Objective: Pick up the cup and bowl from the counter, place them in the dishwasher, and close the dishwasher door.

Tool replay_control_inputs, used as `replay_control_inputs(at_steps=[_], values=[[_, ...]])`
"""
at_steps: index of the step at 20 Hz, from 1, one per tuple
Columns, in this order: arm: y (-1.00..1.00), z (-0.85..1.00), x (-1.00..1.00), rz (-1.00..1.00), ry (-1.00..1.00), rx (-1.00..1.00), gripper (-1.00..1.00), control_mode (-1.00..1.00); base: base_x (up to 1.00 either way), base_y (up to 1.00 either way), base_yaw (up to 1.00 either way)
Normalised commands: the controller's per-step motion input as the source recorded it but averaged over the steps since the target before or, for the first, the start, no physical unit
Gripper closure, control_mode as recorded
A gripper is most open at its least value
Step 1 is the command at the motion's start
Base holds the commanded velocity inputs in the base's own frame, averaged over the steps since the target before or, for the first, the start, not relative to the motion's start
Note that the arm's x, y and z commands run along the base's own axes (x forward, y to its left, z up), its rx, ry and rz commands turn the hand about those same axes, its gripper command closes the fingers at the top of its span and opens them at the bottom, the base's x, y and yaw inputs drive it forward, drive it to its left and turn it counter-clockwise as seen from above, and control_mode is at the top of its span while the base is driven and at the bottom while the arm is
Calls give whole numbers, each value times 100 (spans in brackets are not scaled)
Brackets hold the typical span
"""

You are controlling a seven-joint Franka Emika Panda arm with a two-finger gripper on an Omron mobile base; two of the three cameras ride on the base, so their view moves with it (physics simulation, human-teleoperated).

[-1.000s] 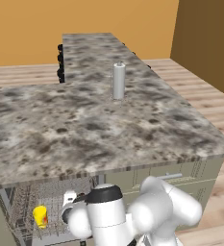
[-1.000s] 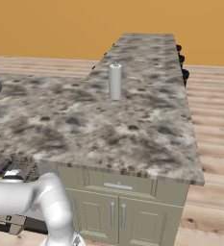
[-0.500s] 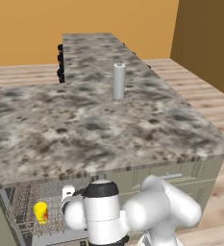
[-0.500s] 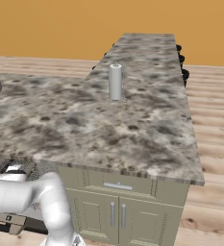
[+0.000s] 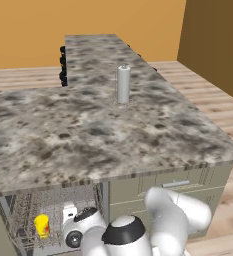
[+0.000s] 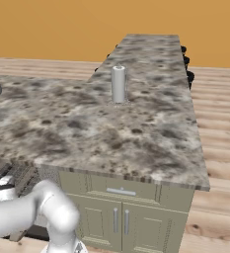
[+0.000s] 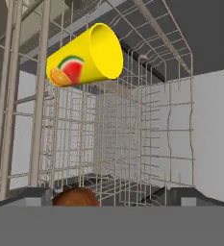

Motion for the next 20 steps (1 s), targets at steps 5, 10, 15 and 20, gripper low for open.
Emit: replay_control_inputs(at_steps=[5, 10, 15, 20], values=[[0, 0, -51, 0, -13, 5, -100, -100, 0, 0, 0], [0, 3, -27, 0, -6, 20, -100, -100, 0, 0, 0], [3, -4, -45, 0, 0, 29, -100, -100, 0, 0, 0], [23, -24, -66, 0, 0, 30, -100, -100, 0, 0, 0]])
